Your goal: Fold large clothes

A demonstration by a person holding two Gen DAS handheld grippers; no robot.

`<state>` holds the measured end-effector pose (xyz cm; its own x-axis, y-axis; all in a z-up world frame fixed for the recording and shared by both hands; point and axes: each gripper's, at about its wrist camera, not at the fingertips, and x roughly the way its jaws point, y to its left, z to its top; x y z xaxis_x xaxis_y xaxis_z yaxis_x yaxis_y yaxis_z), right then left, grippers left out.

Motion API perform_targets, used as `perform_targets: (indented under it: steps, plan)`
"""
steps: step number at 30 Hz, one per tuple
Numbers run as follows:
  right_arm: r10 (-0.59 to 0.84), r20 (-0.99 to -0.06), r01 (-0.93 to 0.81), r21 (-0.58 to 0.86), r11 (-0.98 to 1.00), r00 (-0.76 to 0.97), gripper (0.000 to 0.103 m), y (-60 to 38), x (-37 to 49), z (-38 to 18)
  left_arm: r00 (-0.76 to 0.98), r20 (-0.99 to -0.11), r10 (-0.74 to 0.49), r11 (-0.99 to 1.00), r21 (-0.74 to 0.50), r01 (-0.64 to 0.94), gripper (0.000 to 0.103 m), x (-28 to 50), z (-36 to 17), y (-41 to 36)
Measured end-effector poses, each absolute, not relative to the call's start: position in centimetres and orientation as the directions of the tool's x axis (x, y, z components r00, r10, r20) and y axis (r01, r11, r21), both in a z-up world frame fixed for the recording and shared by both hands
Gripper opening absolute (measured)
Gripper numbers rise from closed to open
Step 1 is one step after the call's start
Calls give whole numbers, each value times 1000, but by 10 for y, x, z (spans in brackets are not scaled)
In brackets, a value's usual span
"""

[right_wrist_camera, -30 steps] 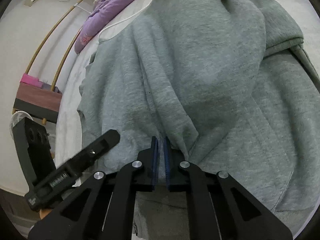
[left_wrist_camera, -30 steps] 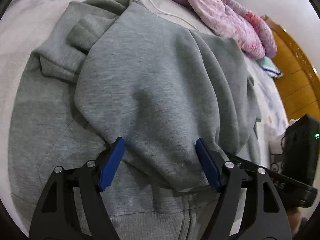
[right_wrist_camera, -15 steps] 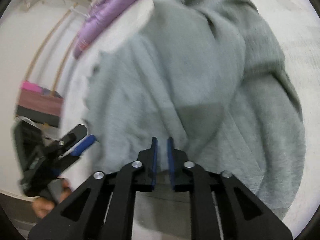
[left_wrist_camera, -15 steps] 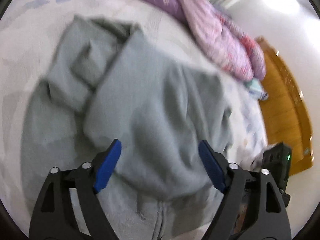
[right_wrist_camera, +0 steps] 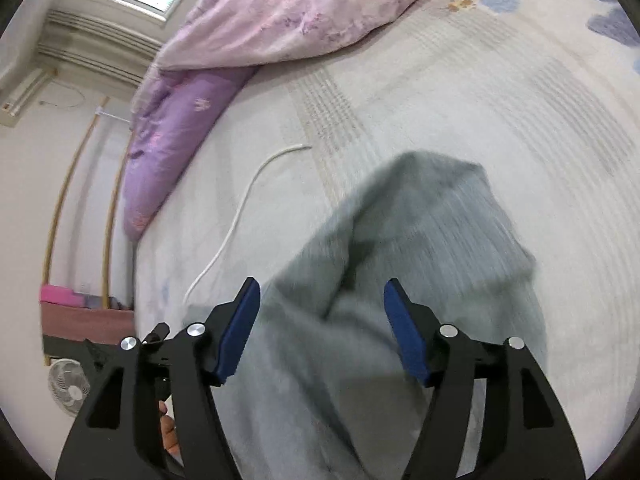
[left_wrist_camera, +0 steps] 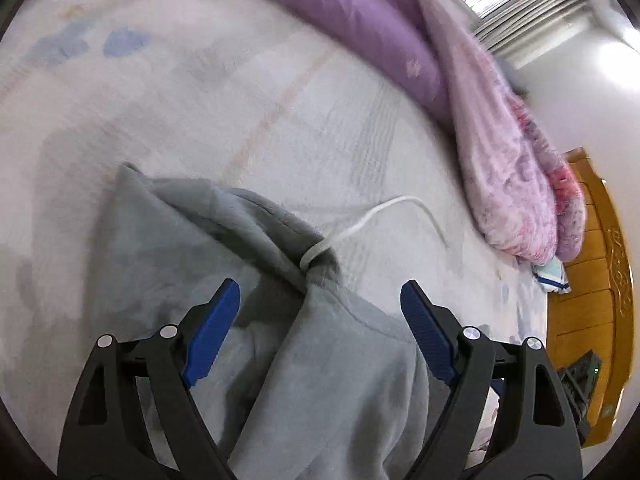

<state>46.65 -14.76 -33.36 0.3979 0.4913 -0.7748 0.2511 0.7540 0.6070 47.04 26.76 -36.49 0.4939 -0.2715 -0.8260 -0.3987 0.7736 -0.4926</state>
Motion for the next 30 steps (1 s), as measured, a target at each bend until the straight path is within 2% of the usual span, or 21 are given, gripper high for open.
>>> perform_targets:
  steps: [3, 6, 7, 8, 10, 11, 13, 15, 18, 30]
  plan:
    - [473, -815, 303, 569, 765, 335, 62, -140, 490, -355, 457, -853, -250, 773, -461, -436, 83, 485, -380, 270]
    - [511, -808, 312, 586, 748, 293, 60, -134, 504, -374, 398, -880, -260, 776, -436, -456, 83, 498, -397, 270]
    - [509, -810, 313, 584, 749, 292, 54, -131, 509, -377, 394, -884, -251, 779, -426, -461, 83, 501, -400, 271]
    - [510, -806, 308, 588, 748, 300, 37, -130, 510, -380, 398, -889, -225, 791, -405, -458, 82, 504, -400, 270]
    - [528, -790, 310, 609, 730, 310, 30, -132, 510, -384, 400, -894, -203, 807, -384, -449, 78, 508, -400, 268]
    - [535, -783, 308, 618, 723, 317, 22, -133, 509, -385, 396, -897, -195, 812, -374, -448, 71, 508, -400, 268]
    - [541, -771, 286, 630, 722, 336, 17, -136, 505, -382, 384, -904, -188, 816, -361, -451, 32, 511, -402, 266]
    - [561, -757, 266, 647, 714, 335, 15, -137, 499, -377, 367, -906, -211, 824, -367, -432, 16, 510, -405, 264]
    - [580, -738, 245, 668, 703, 345, 12, -137, 489, -370, 418, -883, -213, 827, -391, -404, 10, 494, -390, 264]
    - [631, -650, 67, 717, 693, 424, 10, -153, 386, -277, 624, -723, -295, 829, -519, -210, 9, 356, -278, 253]
